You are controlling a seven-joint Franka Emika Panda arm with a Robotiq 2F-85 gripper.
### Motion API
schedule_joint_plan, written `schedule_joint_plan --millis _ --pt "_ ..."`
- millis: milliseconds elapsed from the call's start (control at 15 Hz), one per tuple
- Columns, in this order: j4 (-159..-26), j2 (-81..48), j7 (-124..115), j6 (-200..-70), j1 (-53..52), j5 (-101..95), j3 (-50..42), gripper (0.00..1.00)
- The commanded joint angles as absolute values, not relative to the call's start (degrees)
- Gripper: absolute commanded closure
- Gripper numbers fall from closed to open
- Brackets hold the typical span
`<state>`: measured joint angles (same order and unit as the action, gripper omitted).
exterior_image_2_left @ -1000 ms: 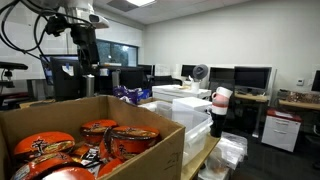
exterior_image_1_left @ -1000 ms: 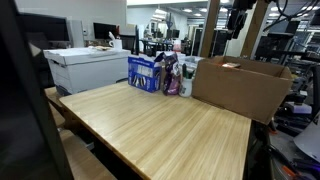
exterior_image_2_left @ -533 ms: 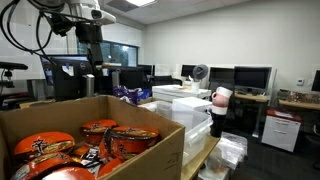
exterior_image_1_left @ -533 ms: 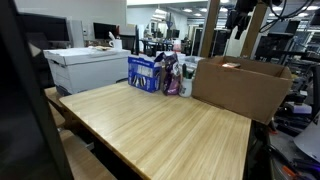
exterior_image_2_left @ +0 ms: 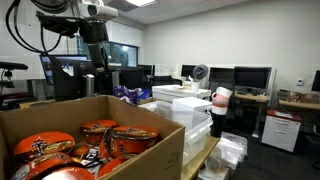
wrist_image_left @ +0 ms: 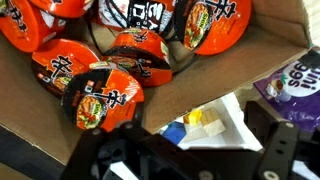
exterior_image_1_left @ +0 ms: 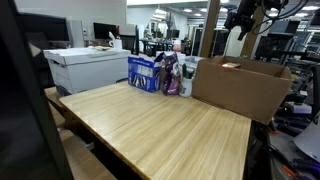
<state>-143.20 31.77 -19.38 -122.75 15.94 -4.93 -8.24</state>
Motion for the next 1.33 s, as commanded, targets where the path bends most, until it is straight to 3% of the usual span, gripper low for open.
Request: schedule_joint_plan --millis 0,1267 --pt "-146.99 33.86 -26.26 -127.27 19.72 -3.94 -7.57 0.00" --pt "-154.49 34.82 -43.28 -137.29 33.24 -4.51 -8.59 0.00"
